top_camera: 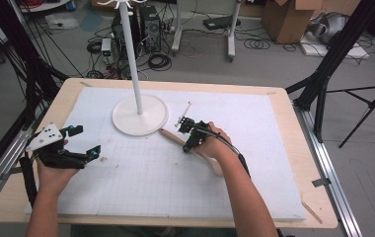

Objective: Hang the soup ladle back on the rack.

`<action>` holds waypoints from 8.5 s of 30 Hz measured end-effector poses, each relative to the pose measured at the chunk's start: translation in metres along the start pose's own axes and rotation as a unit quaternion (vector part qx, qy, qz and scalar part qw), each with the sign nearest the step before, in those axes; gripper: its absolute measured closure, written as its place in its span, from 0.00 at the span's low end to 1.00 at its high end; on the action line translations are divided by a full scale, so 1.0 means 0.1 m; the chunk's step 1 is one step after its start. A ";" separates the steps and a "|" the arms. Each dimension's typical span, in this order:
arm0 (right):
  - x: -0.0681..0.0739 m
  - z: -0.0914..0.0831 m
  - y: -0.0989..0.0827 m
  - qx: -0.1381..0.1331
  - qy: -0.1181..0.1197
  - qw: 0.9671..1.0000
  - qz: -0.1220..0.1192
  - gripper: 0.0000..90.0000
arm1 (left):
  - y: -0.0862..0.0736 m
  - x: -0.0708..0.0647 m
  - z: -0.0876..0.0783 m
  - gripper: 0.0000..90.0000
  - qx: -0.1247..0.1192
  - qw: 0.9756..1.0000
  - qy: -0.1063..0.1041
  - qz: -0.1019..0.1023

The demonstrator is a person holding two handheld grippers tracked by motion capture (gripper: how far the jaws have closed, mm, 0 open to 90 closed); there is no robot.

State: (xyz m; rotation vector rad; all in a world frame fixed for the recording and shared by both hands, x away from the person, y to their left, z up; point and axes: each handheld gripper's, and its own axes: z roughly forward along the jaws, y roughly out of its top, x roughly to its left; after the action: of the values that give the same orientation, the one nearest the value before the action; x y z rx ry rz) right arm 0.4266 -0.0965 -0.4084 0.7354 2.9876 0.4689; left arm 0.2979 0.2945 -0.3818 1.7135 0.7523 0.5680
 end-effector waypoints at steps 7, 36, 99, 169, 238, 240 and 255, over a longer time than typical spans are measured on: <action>0.00 0.00 -0.01 -0.003 -0.002 1.000 -0.003 0.84 | 0.00 0.01 -0.02 0.02 -0.002 1.000 0.002 -0.003; -0.06 -0.77 -0.48 -0.213 -0.008 0.977 0.015 0.85 | 0.01 0.00 -0.02 0.02 -0.004 1.000 -0.003 0.000; -0.39 -2.55 0.51 -0.307 -0.054 0.950 -0.023 0.85 | 0.02 0.03 -0.06 0.02 -0.003 1.000 -0.003 -0.001; -0.65 -2.52 1.40 -0.233 0.002 0.971 -0.059 0.85 | 0.00 0.08 -0.13 0.02 -0.015 1.000 0.001 -0.010; -0.62 -2.52 0.97 -0.268 0.003 0.963 -0.024 0.38 | 0.04 0.05 -0.13 0.02 -0.013 1.000 -0.001 -0.003; -0.60 -2.56 0.83 -0.278 -0.004 0.960 -0.023 0.35 | 0.04 0.04 -0.12 0.02 -0.012 1.000 -0.002 0.000; -0.26 -2.44 -0.39 -0.362 -0.028 0.932 -0.007 0.15 | 0.06 -0.03 -0.03 0.02 0.012 1.000 -0.009 0.006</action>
State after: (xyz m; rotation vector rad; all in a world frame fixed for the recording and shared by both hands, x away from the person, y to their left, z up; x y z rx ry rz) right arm 0.4081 -0.2102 -0.1883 0.6177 2.4490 1.3998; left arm 0.2950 0.2932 -0.3756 1.7436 0.7391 0.5517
